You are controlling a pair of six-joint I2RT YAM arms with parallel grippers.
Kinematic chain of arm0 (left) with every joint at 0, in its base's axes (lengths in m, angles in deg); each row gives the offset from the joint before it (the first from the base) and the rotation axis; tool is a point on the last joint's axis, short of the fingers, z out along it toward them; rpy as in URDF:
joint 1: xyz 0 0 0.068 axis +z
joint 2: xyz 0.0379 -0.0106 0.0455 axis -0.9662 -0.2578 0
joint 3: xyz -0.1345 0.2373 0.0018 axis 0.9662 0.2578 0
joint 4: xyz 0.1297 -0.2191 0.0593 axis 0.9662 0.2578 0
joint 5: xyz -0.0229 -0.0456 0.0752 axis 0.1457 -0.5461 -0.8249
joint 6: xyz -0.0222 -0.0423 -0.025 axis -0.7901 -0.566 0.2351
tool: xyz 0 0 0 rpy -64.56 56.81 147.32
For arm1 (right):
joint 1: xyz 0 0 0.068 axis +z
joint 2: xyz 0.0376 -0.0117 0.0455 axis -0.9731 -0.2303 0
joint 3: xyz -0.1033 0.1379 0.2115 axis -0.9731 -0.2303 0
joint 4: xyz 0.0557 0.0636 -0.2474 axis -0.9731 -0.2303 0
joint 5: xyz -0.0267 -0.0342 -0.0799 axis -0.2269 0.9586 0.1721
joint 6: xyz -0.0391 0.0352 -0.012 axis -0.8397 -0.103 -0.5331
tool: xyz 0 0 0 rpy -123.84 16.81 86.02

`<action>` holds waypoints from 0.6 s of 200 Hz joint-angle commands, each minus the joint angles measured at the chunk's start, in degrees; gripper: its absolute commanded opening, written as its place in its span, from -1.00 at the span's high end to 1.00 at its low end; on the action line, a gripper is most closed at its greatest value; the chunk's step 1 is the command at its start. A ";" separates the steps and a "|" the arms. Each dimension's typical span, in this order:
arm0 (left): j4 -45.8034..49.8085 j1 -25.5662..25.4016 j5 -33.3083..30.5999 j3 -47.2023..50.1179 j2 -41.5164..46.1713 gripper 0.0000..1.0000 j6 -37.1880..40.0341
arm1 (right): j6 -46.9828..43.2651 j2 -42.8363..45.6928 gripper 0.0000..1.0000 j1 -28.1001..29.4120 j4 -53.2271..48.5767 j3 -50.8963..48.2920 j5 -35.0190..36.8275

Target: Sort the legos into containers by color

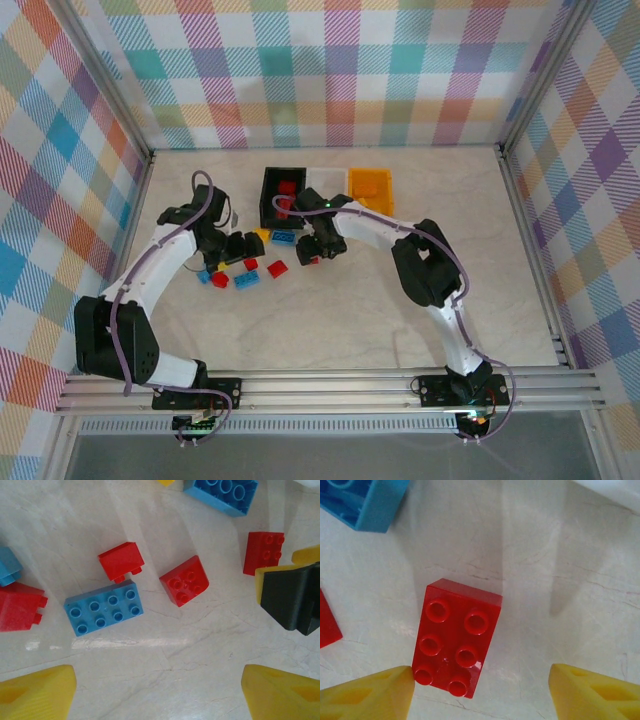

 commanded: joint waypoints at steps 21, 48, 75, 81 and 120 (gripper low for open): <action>1.36 1.44 0.63 1.27 1.42 -0.73 1.53 | 0.61 -3.82 -0.34 0.81 -2.54 3.00 1.47; 1.36 1.89 1.00 1.09 1.23 -0.73 2.14 | 0.48 -4.74 -0.32 1.16 -3.01 5.14 1.83; 1.61 2.32 1.35 0.70 0.65 -0.73 2.79 | 0.37 -6.20 -0.24 1.41 -3.90 7.77 2.05; 1.70 2.41 1.45 0.57 0.51 -0.73 3.02 | 0.37 -6.45 -0.21 1.43 -3.91 8.17 2.05; 2.32 3.15 1.93 0.27 -0.03 -0.73 4.24 | -0.20 -8.86 -0.06 1.51 -4.38 11.15 2.44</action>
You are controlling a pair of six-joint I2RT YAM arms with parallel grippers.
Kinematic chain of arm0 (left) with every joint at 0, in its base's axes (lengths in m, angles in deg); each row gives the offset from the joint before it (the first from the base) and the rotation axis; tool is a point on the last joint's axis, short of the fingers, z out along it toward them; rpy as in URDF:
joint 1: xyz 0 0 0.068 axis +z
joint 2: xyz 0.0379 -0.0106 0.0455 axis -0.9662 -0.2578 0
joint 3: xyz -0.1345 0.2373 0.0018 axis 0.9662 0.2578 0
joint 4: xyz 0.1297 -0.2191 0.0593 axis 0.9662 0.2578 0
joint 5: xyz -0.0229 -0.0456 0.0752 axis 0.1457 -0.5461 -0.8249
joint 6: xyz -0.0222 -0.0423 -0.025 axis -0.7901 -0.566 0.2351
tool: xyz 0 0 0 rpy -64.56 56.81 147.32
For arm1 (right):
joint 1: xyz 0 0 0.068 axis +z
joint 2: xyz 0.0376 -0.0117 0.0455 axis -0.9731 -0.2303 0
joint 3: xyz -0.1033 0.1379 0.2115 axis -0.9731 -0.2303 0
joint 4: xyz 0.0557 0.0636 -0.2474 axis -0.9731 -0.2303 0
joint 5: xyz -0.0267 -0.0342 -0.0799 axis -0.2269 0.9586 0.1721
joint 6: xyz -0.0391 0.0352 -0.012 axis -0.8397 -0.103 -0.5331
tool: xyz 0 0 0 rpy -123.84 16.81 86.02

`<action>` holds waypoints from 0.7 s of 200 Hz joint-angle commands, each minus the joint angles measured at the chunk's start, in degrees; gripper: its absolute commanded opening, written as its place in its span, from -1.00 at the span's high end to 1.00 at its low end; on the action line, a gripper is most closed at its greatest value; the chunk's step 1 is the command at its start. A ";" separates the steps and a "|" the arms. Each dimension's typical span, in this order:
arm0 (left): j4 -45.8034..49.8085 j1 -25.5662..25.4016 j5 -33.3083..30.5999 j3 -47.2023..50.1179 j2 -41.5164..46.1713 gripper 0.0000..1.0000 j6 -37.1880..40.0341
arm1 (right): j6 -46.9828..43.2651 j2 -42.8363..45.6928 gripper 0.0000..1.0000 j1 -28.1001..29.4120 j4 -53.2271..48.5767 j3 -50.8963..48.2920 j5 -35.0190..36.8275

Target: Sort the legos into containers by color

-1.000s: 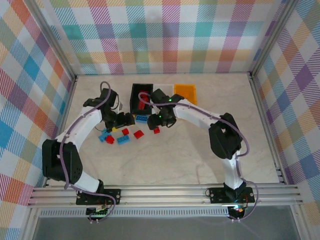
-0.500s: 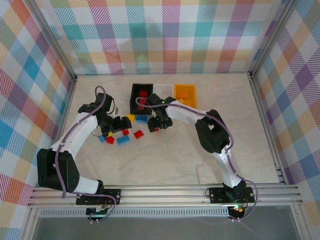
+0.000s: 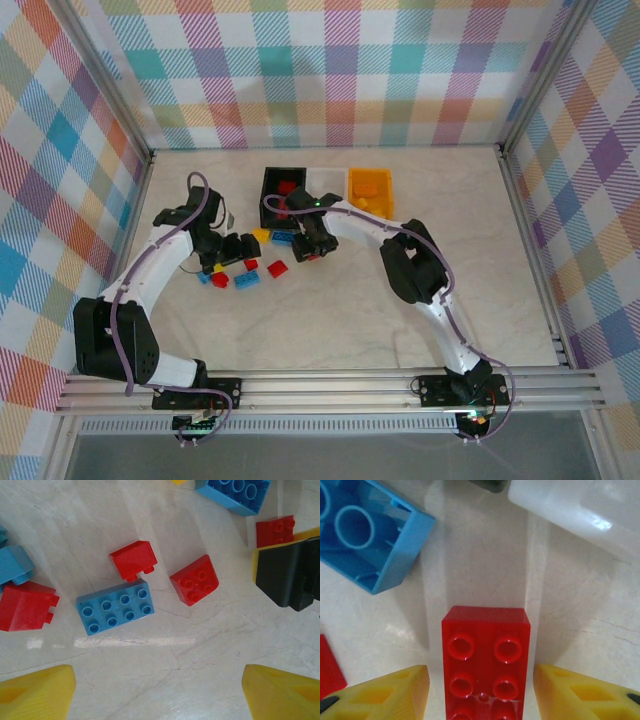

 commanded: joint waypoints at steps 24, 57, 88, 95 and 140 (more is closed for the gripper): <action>2.57 1.71 1.51 -0.63 -0.38 -0.73 2.70 | -0.55 -4.31 0.20 0.43 -3.76 5.78 -0.01; 2.30 2.32 2.14 -0.46 -0.53 -0.74 2.73 | -0.69 -3.06 0.28 0.45 -5.53 6.10 0.61; 1.75 2.41 2.48 -0.25 -0.08 -0.74 2.44 | 0.11 4.80 0.33 0.45 -6.15 0.46 -1.93; 1.45 2.39 2.57 -0.17 -0.01 -0.73 2.46 | 0.54 7.47 0.34 0.44 -5.27 -1.44 -3.16; -0.28 2.41 3.28 1.03 -1.33 -0.74 1.81 | 2.58 13.23 0.34 -0.17 -1.35 1.08 -8.94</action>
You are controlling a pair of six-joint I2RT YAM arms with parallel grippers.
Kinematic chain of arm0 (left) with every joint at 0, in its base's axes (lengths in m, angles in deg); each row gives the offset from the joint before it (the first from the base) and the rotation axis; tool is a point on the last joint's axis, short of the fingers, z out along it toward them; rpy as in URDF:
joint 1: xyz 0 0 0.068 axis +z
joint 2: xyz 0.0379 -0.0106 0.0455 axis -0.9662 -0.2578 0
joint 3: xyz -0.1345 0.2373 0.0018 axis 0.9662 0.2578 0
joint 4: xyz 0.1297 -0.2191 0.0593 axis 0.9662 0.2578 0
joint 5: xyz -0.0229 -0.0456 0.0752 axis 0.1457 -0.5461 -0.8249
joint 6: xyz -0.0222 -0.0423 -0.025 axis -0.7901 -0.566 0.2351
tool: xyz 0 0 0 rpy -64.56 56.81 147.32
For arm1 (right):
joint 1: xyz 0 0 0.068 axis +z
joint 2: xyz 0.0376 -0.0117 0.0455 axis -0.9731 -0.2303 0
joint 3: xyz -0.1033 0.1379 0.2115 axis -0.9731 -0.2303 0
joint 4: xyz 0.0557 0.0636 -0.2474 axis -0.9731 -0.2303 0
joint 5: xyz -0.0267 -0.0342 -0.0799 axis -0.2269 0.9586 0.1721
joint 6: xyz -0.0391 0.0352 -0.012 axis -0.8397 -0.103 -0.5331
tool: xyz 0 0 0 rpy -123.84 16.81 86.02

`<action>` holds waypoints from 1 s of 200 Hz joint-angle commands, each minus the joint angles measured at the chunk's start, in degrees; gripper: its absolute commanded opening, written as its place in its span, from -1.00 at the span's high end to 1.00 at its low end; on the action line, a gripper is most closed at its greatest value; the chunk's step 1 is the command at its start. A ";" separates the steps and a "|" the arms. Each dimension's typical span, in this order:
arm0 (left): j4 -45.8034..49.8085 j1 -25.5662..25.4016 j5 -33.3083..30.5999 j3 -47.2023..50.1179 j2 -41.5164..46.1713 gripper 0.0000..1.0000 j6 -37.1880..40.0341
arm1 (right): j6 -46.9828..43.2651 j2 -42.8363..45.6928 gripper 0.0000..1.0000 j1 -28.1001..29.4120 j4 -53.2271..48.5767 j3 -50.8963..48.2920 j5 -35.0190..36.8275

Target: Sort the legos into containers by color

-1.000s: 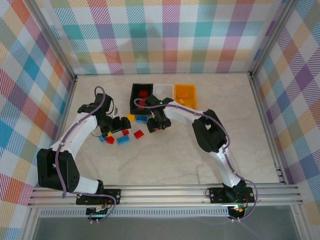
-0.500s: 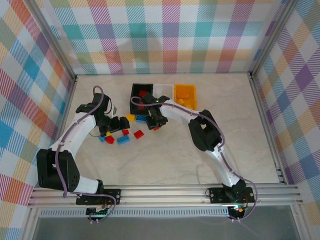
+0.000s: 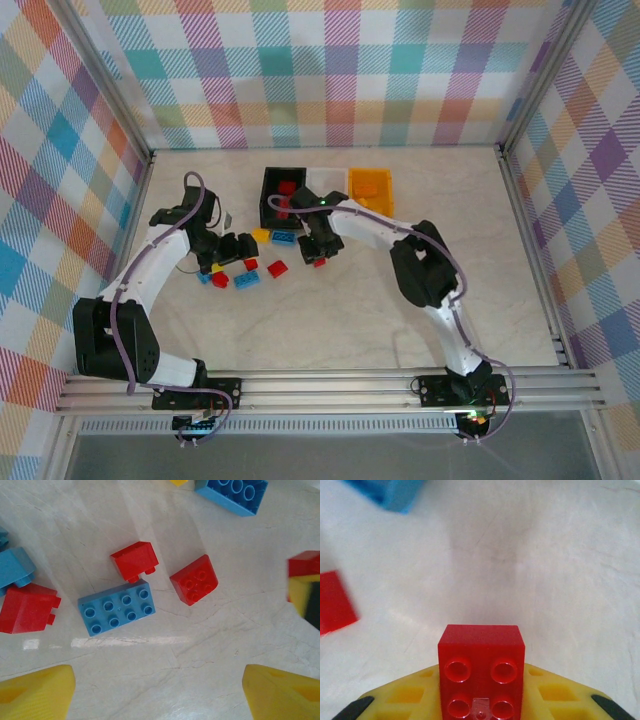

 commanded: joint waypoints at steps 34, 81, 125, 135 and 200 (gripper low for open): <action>0.71 0.68 -1.61 -0.42 -2.95 -0.74 -1.49 | 2.72 -7.21 0.34 -2.22 -0.05 21.57 -5.78; 3.87 2.25 -8.30 -3.11 -2.60 -0.74 -2.55 | 1.75 -20.69 0.33 -3.97 0.03 40.73 -5.52; 6.49 7.88 -11.62 -3.80 -2.66 -0.76 -1.21 | 1.33 -22.77 0.12 -4.96 7.68 40.23 -5.56; 6.83 8.66 -11.89 -4.14 -3.09 -0.76 -0.84 | 1.19 -22.62 -0.05 -5.05 8.60 40.17 -5.61; 4.31 8.62 -7.13 -2.32 -2.65 -0.76 -0.88 | -0.36 -14.42 -0.19 -3.57 3.30 32.27 -8.32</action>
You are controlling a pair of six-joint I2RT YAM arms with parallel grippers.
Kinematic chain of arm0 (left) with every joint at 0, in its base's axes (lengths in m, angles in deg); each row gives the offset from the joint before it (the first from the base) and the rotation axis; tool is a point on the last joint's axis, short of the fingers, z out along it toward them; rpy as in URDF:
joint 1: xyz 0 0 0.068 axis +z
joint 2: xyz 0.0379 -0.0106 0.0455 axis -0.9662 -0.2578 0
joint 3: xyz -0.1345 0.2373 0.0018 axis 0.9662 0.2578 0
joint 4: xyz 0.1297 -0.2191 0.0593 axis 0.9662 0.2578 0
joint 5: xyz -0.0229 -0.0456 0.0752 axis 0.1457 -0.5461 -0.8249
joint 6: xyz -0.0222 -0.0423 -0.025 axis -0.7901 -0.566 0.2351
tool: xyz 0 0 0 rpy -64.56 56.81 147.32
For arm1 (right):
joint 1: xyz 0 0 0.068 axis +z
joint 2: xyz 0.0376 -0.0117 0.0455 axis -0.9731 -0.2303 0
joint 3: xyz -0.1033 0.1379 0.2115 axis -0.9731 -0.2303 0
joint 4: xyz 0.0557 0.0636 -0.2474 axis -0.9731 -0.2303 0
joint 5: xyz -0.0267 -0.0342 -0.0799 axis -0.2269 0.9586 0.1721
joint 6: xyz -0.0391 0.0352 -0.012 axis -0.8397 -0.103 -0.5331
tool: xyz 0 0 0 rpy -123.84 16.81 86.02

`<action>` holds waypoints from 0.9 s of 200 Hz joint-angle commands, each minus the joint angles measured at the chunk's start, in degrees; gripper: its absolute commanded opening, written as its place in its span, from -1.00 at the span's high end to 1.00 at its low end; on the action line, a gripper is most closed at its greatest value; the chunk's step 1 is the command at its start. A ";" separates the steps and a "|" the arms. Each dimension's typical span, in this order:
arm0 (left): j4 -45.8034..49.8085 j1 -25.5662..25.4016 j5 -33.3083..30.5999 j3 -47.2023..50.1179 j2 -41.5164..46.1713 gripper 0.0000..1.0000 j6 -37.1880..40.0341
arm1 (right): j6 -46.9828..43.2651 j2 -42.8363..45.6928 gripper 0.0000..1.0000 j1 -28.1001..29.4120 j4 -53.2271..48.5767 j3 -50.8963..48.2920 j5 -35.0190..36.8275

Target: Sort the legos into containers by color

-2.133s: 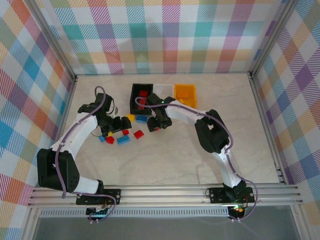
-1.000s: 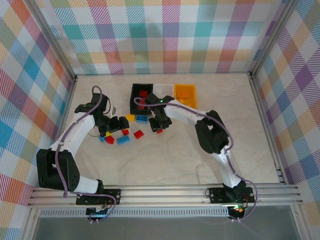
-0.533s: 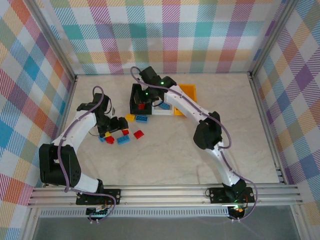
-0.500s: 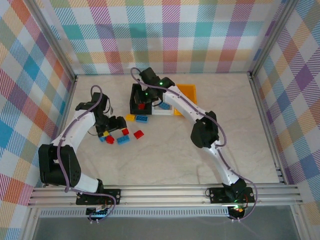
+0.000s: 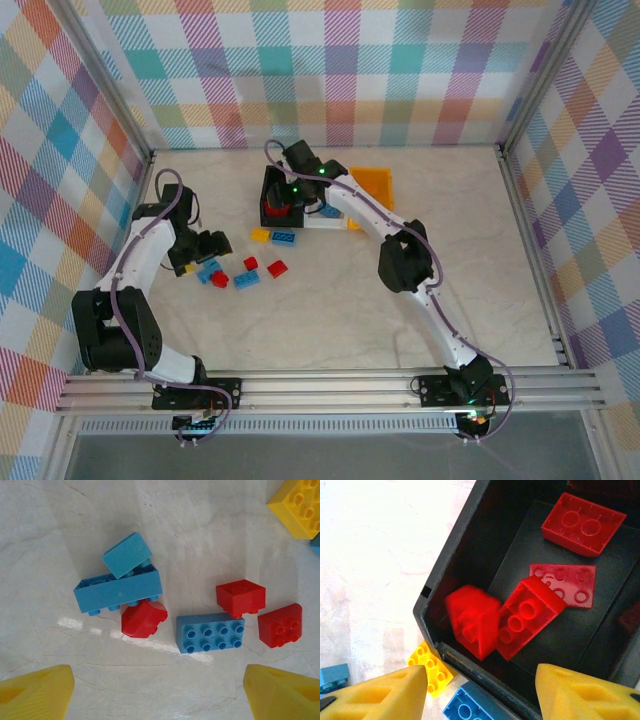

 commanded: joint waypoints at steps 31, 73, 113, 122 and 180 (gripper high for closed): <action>-2.00 -0.37 5.48 3.41 2.64 -0.76 -1.51 | -6.74 18.93 -0.26 5.89 -3.58 -25.01 1.12; -4.06 -0.41 8.58 6.14 5.10 -0.76 -3.40 | -7.24 21.29 -0.42 10.39 -2.93 -33.59 1.24; -3.12 -0.20 8.66 5.80 6.54 -0.77 -3.04 | -9.20 13.99 -0.45 12.78 -4.90 -27.10 2.76; -2.72 -0.12 8.62 5.83 6.87 -0.77 -2.83 | -9.23 12.29 -0.46 12.98 -5.96 -25.42 3.51; -1.17 1.34 8.89 6.71 8.60 -0.78 -0.82 | -9.88 5.51 -0.52 13.30 -9.36 -18.90 8.55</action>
